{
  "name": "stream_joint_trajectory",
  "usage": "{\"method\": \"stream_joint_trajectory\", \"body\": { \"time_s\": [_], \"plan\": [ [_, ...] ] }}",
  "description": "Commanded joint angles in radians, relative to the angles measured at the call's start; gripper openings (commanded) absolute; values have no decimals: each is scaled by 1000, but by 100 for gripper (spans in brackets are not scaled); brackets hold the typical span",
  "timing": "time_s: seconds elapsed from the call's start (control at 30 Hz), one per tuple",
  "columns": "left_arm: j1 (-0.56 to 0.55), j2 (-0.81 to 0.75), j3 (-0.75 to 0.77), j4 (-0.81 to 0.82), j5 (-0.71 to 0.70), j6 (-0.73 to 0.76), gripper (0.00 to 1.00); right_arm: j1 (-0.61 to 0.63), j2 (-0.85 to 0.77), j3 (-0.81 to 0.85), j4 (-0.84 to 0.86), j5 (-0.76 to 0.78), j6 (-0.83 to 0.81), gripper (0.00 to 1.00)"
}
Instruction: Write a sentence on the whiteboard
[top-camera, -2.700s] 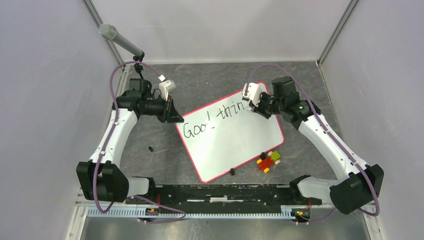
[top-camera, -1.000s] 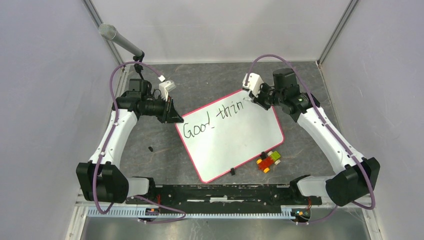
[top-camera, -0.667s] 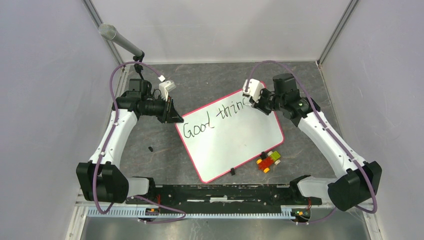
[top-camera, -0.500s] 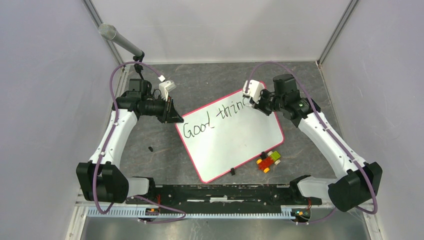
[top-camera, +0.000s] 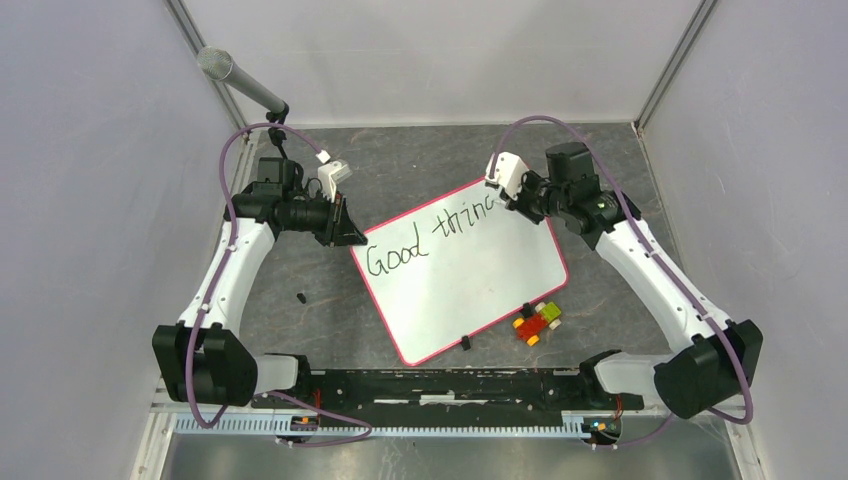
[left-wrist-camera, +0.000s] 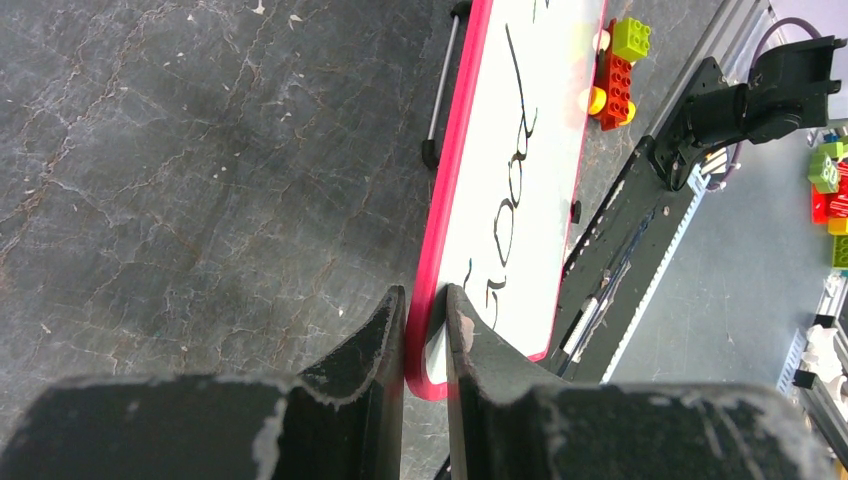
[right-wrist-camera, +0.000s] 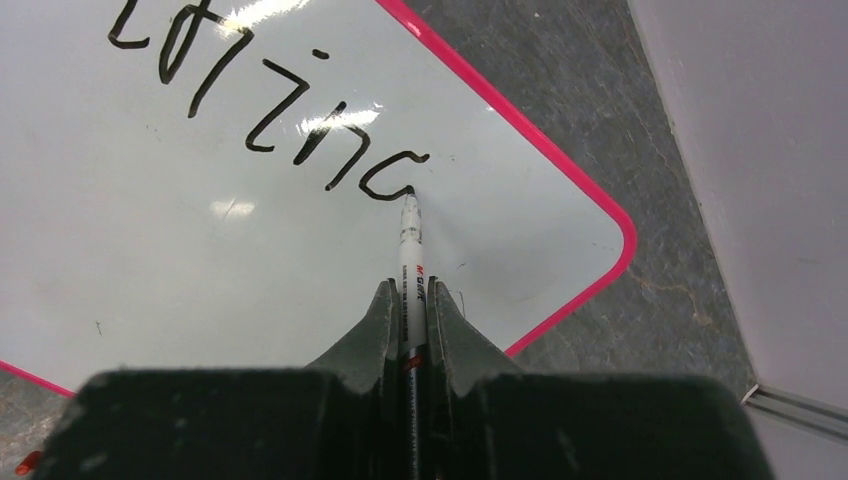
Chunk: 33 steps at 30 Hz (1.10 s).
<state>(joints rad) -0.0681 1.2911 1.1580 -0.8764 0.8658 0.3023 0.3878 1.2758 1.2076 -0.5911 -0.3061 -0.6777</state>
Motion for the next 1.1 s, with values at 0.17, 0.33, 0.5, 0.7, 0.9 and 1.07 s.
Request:
{"method": "stream_joint_trajectory", "body": {
  "time_s": [0.17, 0.33, 0.5, 0.7, 0.9, 1.07],
  "plan": [
    [-6, 4, -6, 20, -49, 30, 2, -4, 36, 83, 47, 10, 12, 0],
    [-6, 7, -9, 20, -50, 30, 2, -4, 37, 86, 39, 11, 7, 0],
    [-6, 4, -9, 20, -49, 32, 2, -4, 18, 50, 26, 20, -6, 0],
    [-6, 6, -11, 20, -47, 34, 2, -4, -32, -37, 23, 8, 3, 0],
    [-7, -1, -13, 20, -44, 32, 3, -4, -75, -105, 10, -3, 10, 0],
    [-7, -2, -21, 20, -44, 36, 2, -3, -101, -140, -1, -25, 25, 0]
  ]
}}
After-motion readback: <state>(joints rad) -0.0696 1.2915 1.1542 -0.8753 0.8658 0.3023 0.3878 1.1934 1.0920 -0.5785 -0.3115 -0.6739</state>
